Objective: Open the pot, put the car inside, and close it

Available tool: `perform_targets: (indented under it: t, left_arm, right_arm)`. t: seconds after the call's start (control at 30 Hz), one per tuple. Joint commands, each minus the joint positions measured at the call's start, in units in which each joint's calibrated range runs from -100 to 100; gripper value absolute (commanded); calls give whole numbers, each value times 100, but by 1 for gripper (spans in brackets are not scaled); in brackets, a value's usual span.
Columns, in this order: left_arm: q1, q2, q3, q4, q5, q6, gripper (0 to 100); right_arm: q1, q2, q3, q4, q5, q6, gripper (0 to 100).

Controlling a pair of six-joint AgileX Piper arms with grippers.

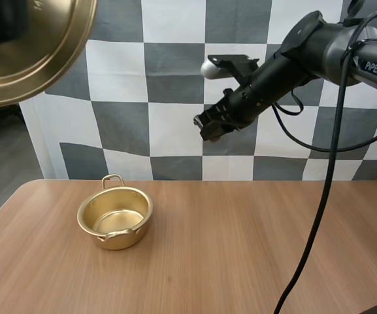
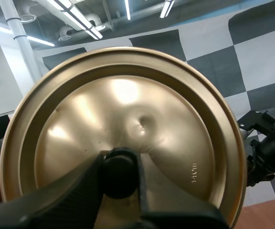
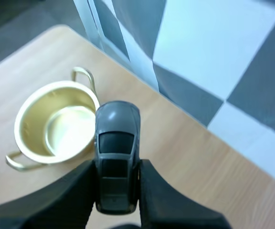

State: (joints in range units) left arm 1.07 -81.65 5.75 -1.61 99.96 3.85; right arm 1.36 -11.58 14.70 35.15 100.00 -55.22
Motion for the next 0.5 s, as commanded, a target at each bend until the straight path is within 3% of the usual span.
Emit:
perform_targets:
  t: [0.0, 0.3, 0.47]
  left_arm:
    - [2, -97, 1, 100, 4, 0, 0]
    - [2, -194, 1, 498, 4, -72, 0]
    - [2, -341, 1, 498, 4, -94, 0]
  right_arm:
    - [248, 22, -30, 8, 0, 42, 0]
    - [1321, 528, -37, -29, 0, 155, 0]
    - [1502, 861, -37, -41, 0, 155, 0]
